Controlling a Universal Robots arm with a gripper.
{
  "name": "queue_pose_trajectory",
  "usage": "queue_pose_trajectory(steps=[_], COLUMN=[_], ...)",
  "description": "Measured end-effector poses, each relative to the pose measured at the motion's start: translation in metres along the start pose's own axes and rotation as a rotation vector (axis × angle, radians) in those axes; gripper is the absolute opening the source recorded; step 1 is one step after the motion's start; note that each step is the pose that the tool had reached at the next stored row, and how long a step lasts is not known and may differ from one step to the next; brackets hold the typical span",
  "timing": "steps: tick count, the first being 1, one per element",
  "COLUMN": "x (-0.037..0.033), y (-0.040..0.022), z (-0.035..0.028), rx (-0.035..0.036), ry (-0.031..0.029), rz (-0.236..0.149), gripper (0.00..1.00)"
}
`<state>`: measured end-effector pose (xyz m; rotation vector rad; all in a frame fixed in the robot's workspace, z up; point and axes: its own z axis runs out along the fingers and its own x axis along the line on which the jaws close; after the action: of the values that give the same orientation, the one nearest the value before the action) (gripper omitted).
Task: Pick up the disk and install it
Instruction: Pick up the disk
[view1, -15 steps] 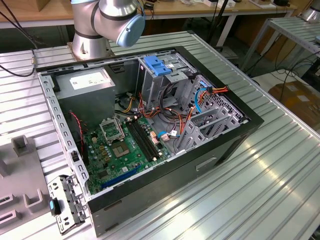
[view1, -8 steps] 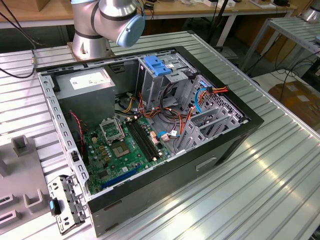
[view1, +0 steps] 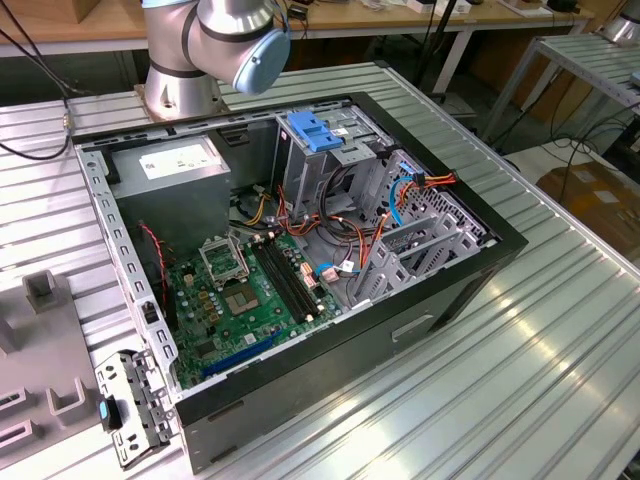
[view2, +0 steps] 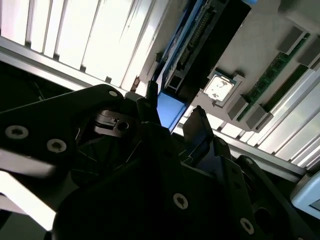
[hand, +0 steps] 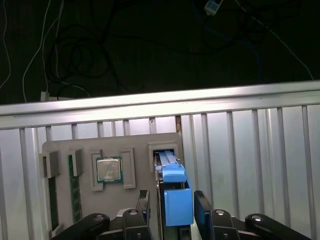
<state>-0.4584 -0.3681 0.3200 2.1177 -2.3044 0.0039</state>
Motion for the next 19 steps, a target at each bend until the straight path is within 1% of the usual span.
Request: queue_pose_trajectory(steps=[2,4,8,12,19], x=[0.0,0.0,0.0,-0.0001,-0.0001], y=[0.0,0.0005,0.0014,0.0014,0.0014], z=[0.0043,0.0133,0.0168,0.0229,0.024], rx=[0.0001,0.0,0.0,-0.0001,-0.0001], ry=[-0.0001,-0.0006,-0.0017,-0.0018,-0.0018], rz=[0.0,0.0,0.0,0.0,0.0], gripper=[0.48,0.48,0.48,0.48,0.48])
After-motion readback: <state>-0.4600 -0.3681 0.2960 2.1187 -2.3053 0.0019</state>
